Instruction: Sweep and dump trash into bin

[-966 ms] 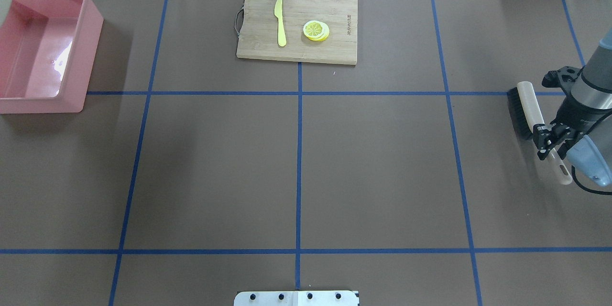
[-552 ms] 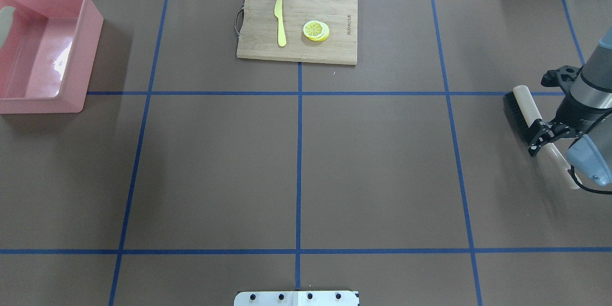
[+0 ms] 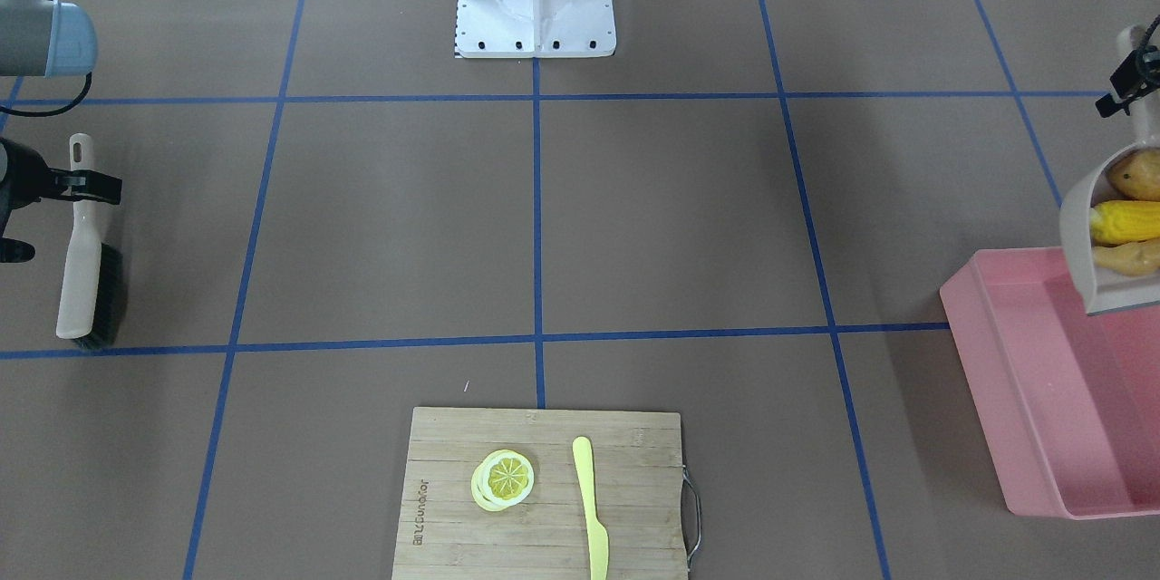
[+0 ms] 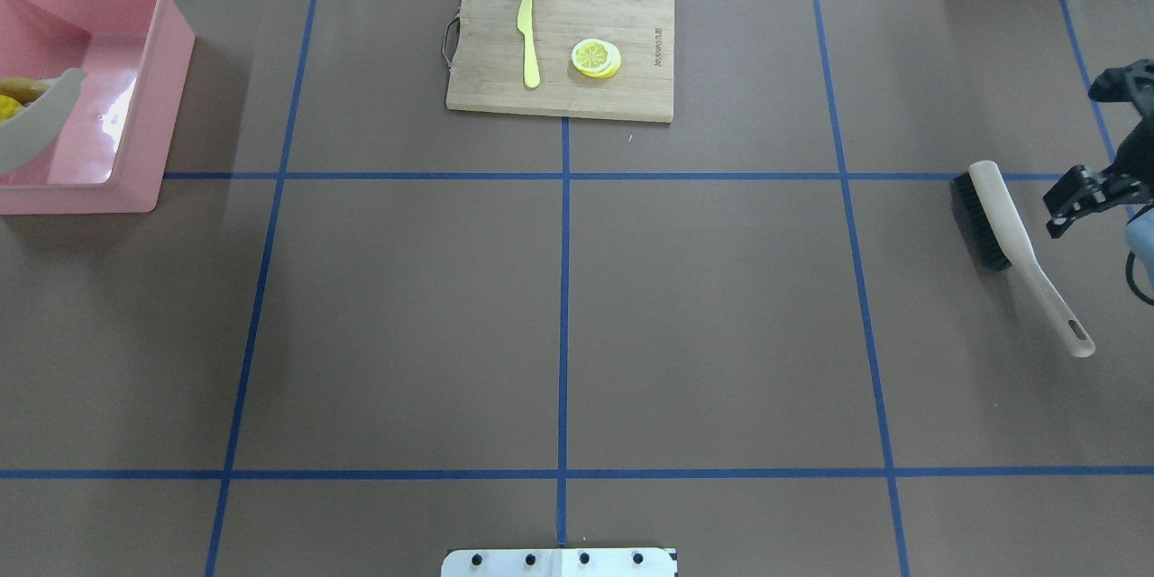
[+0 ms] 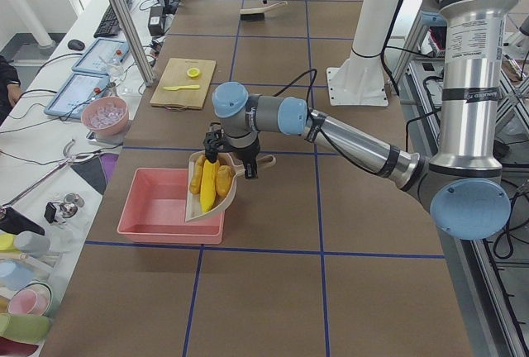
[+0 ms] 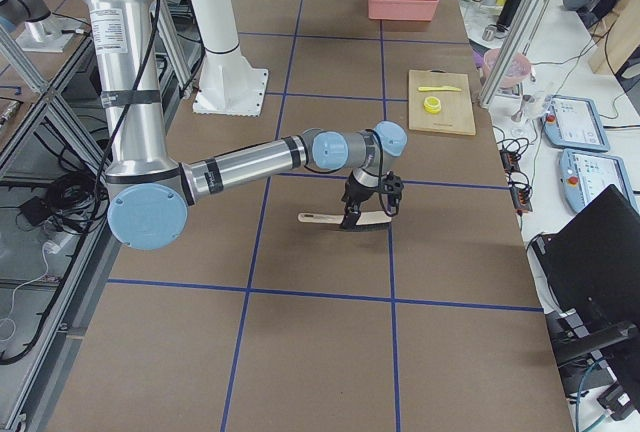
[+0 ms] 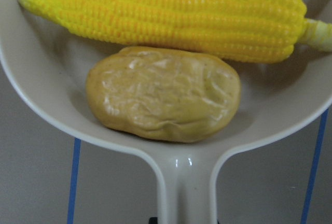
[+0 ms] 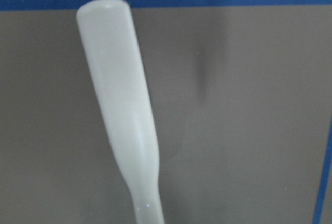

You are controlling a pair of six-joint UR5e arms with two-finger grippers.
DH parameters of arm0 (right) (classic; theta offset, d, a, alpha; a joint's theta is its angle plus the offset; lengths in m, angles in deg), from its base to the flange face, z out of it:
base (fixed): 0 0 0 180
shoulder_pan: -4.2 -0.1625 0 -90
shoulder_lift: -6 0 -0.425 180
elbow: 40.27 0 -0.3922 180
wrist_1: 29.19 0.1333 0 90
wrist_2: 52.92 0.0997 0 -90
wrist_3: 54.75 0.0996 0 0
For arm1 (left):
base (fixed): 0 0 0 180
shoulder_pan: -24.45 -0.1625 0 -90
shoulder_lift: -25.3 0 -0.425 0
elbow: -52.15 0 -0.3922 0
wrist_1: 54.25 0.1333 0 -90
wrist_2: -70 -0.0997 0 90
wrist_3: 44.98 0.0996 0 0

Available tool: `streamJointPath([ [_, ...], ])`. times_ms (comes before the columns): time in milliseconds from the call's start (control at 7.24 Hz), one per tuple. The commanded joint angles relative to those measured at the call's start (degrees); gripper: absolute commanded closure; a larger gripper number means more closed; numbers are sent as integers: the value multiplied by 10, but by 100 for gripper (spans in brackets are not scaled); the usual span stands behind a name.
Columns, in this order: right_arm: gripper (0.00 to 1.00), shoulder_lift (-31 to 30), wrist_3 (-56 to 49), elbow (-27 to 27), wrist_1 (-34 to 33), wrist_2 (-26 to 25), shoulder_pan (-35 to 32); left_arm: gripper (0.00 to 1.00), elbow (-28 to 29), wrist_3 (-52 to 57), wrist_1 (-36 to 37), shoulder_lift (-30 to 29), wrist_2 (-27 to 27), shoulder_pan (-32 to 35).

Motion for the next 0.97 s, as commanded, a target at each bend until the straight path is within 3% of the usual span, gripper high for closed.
streamJointPath([
  [0, 0, -11, -81, 3, 34, -28, -88, 100, 23, 54, 51, -32, 1, -6],
  [276, 0, -59, -160, 5, 92, -30, -144, 100, 31, 82, 106, -59, 4, -7],
  [414, 0, -81, -219, 2, 93, -30, -166, 100, 28, 85, 146, -74, 3, -7],
  [828, 0, -93, -239, 0, 92, -29, -181, 100, 26, 177, 317, -139, -1, -2],
])
